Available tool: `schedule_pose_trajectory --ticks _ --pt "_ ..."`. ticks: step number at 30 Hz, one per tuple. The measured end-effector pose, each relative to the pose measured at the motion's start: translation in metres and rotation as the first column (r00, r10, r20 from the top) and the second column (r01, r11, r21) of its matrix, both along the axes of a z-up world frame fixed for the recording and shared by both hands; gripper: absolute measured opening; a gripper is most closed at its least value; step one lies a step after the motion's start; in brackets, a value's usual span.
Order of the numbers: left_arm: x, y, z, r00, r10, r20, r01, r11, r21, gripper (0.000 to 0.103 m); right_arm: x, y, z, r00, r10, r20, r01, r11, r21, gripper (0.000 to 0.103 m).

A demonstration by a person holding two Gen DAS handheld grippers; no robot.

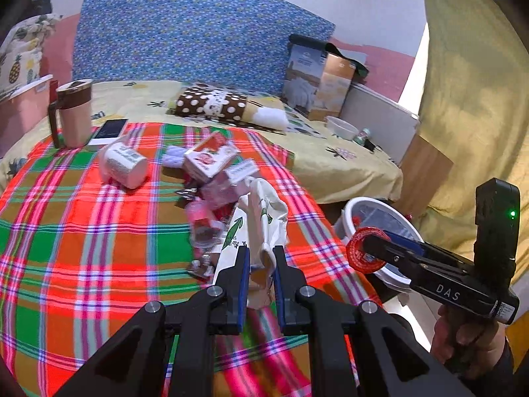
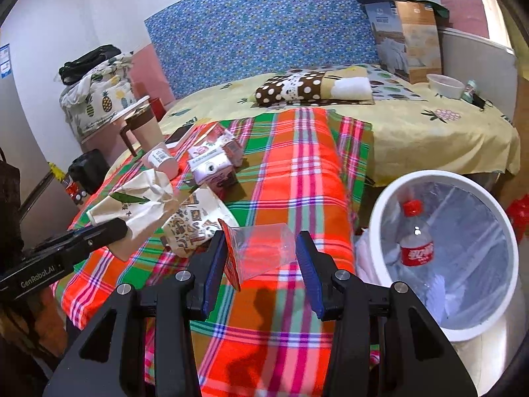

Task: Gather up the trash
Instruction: 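Carry the wrapper and clear cup over the white bin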

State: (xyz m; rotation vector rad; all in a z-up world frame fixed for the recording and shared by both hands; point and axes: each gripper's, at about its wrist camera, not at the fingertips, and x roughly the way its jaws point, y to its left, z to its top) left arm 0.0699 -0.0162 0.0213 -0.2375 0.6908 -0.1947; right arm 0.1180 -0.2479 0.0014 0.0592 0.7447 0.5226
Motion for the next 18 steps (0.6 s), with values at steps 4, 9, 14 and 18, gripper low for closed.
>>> schedule_pose_trajectory --ticks 4,9,14,18 --pt "0.009 -0.019 0.000 0.999 -0.047 -0.004 0.047 0.999 -0.001 0.014 -0.001 -0.015 -0.001 0.999 -0.036 0.002 0.036 0.999 0.001 0.045" --pt "0.026 -0.051 0.001 0.993 -0.121 0.000 0.121 0.993 0.014 0.014 -0.001 -0.042 -0.002 0.994 -0.106 0.006 0.106 0.994 -0.002 0.045" --pt "0.042 -0.082 -0.002 0.981 -0.192 -0.005 0.192 0.981 0.027 0.014 0.001 -0.069 -0.008 0.983 -0.185 -0.011 0.185 0.983 -0.005 0.045" --pt "0.053 -0.110 -0.006 0.967 -0.255 -0.014 0.256 0.966 0.040 0.014 0.003 -0.089 -0.013 0.970 -0.241 -0.025 0.241 0.970 -0.009 0.045"
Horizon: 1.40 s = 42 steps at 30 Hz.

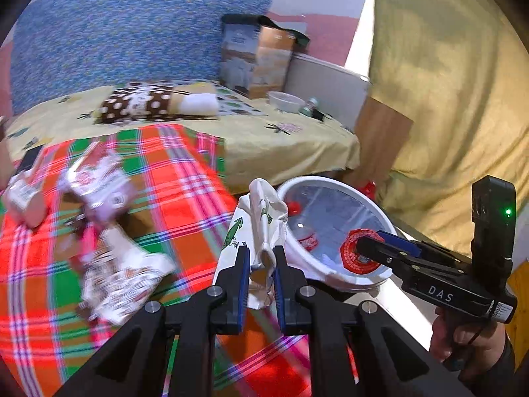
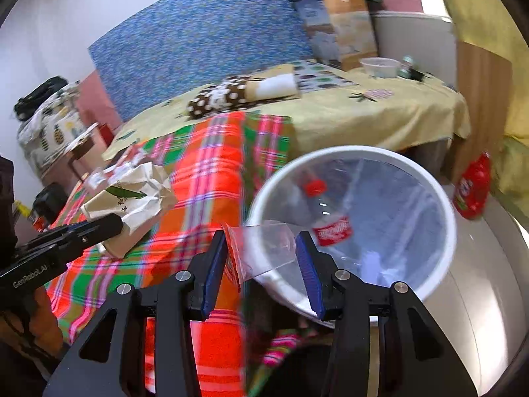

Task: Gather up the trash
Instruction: 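Carry the wrapper and clear cup over the white bin, then open both tools to drop the wrapper and cup into the bin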

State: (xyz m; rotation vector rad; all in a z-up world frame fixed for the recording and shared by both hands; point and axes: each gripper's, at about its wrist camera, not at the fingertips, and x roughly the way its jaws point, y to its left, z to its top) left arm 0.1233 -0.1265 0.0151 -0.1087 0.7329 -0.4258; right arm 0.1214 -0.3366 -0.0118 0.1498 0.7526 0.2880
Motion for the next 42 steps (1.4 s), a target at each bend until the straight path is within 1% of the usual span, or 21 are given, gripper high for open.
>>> schedule_pose_trajectory --ticks 6,11,20,26,30,32,34,36,37,39,42 --pt "0.017 -0.040 -0.009 0.996 -0.086 -0.012 0.086 0.996 0.017 0.014 0.002 -0.026 -0.008 0.997 -0.073 -0.022 0.073 0.997 -0.014 0.045" --pt "0.032 -0.069 -0.019 0.988 -0.150 -0.034 0.150 0.988 0.022 0.014 0.006 -0.043 -0.016 0.992 -0.120 -0.047 0.119 0.993 -0.021 0.045" --pt "0.045 -0.104 -0.034 0.968 -0.238 -0.076 0.240 0.971 0.020 0.015 0.011 -0.055 -0.026 0.986 -0.141 -0.087 0.137 0.989 -0.052 0.045" --pt "0.054 -0.109 -0.043 0.963 -0.243 -0.116 0.246 0.969 0.012 0.016 0.012 -0.060 -0.031 0.982 -0.153 -0.111 0.145 0.987 -0.072 0.046" --pt "0.055 -0.108 -0.041 0.964 -0.240 -0.112 0.242 0.970 0.004 0.018 0.013 -0.063 -0.033 0.980 -0.157 -0.124 0.148 0.986 -0.079 0.046" --pt "0.055 -0.106 -0.039 0.965 -0.241 -0.101 0.242 0.970 -0.005 0.022 0.013 -0.062 -0.032 0.981 -0.155 -0.119 0.146 0.986 -0.081 0.046" --pt "0.057 -0.106 -0.038 0.965 -0.242 -0.099 0.242 0.970 -0.011 0.024 0.013 -0.062 -0.033 0.980 -0.157 -0.119 0.148 0.985 -0.085 0.047" --pt "0.057 -0.105 -0.037 0.966 -0.240 -0.099 0.240 0.971 -0.013 0.024 0.013 -0.063 -0.032 0.980 -0.162 -0.117 0.153 0.985 -0.084 0.047" --pt "0.056 -0.105 -0.037 0.966 -0.239 -0.097 0.238 0.971 -0.014 0.024 0.013 -0.062 -0.032 0.980 -0.161 -0.116 0.152 0.985 -0.083 0.048" --pt "0.055 -0.102 -0.035 0.968 -0.232 -0.093 0.232 0.973 -0.016 0.025 0.012 -0.063 -0.031 0.980 -0.161 -0.113 0.152 0.985 -0.085 0.059" --pt "0.054 -0.097 -0.032 0.971 -0.223 -0.087 0.222 0.975 -0.025 0.025 0.010 -0.063 -0.029 0.982 -0.159 -0.105 0.152 0.985 -0.078 0.060"
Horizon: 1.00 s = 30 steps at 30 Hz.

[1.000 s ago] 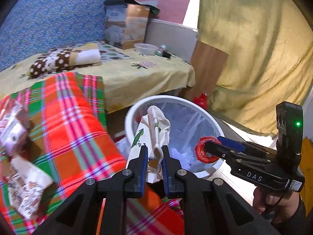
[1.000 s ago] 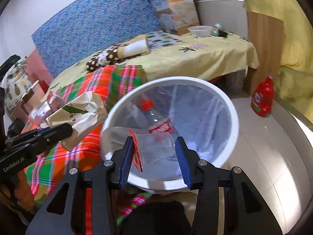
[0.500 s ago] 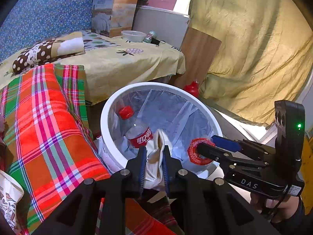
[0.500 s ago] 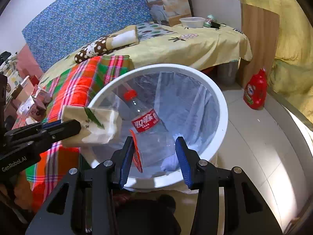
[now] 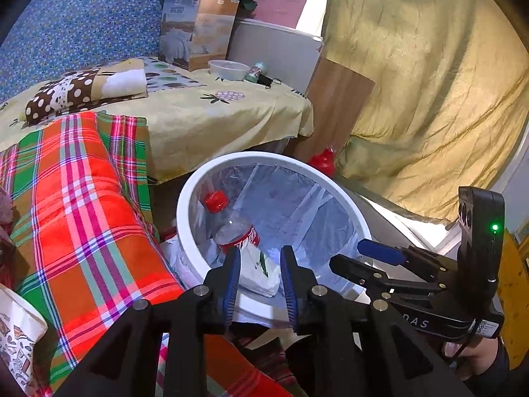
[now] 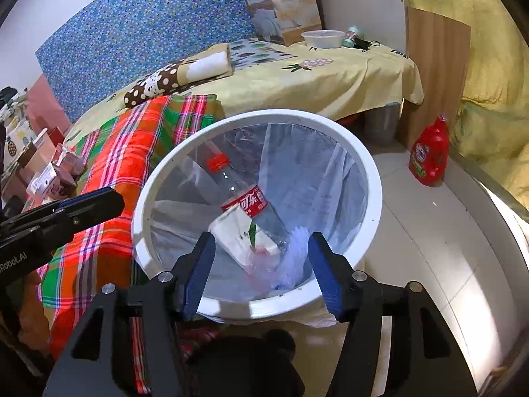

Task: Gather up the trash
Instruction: 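Open both tools to drop the wrapper and cup into the bin, then move both tools back toward the remaining trash pile on the cloth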

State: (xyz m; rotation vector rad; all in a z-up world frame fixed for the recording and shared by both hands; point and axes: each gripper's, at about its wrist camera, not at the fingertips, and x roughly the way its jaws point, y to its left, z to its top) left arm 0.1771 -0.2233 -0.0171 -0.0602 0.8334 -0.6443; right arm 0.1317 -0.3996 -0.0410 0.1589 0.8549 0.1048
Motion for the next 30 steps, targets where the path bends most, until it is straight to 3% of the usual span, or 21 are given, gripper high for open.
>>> schedule_pose_trajectory --ticks 15,30 --pt "-0.034 0.056 0.016 0.994 0.107 0.036 -0.105 0.994 -0.042 0.024 -0.017 0.036 0.028 0.990 0.091 0.107 -0.095 0.995 0.031 0.060" --pt "-0.070 0.138 0.019 0.955 0.289 0.061 -0.288 0.957 -0.031 0.024 -0.024 0.102 0.036 0.961 0.244 0.129 -0.252 0.966 0.051 0.060"
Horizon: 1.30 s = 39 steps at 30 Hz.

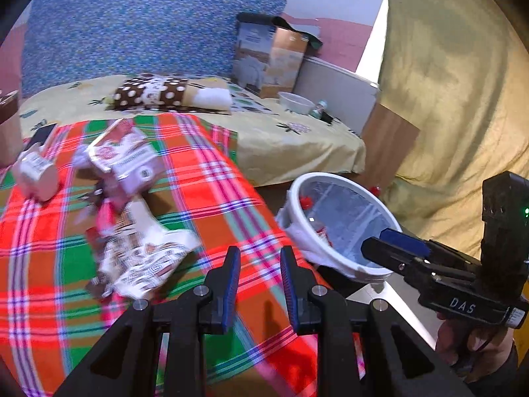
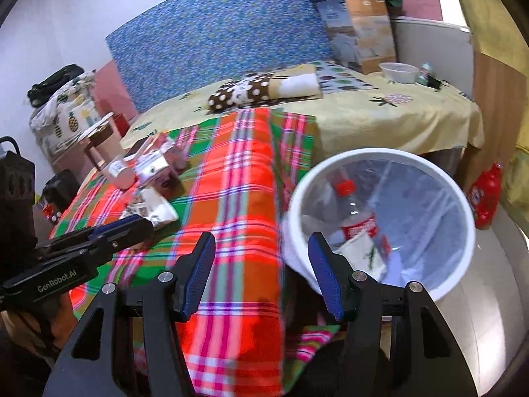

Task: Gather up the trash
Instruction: 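Move both tools back toward the remaining trash pile on the cloth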

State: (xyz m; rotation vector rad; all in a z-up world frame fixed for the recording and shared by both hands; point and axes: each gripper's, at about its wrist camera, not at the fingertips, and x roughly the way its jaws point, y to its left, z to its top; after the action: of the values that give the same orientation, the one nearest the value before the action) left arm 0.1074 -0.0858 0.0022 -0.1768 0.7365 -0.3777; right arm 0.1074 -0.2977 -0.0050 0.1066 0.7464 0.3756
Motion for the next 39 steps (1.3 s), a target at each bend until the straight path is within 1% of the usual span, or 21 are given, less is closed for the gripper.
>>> schedule_pose_trajectory --ticks 5,9,15,20,29,39 --pt "-0.009 0.024 -0.003 0.998 0.055 -0.005 -0.055 0.998 0.004 0.024 0.000 0.015 0.002 0.999 0.038 0.003 -0.038 0.999 -0.003 0.060" --pt "-0.014 0.043 -0.004 0.995 0.104 -0.006 -0.104 0.995 0.006 0.024 0.001 0.024 0.000 0.998 0.059 -0.011 -0.059 0.998 0.005 0.060" --pt "-0.018 0.071 -0.004 0.985 0.173 -0.003 -0.173 0.985 0.011 0.024 -0.001 0.037 0.002 0.996 0.087 -0.018 -0.087 0.996 0.028 0.060" --pt "-0.016 0.088 -0.008 0.978 0.209 -0.011 -0.209 0.978 0.013 0.024 0.000 0.047 0.001 0.995 0.101 -0.024 -0.101 0.995 0.021 0.060" --pt "-0.001 0.089 -0.017 0.979 0.201 -0.036 -0.199 0.979 0.036 0.025 0.003 0.059 0.000 0.991 0.133 -0.032 -0.132 0.991 0.020 0.060" --pt "0.028 0.083 -0.033 0.982 0.169 -0.081 -0.167 0.985 0.031 0.025 0.010 0.059 -0.007 0.989 0.135 -0.060 -0.134 0.991 0.021 0.060"
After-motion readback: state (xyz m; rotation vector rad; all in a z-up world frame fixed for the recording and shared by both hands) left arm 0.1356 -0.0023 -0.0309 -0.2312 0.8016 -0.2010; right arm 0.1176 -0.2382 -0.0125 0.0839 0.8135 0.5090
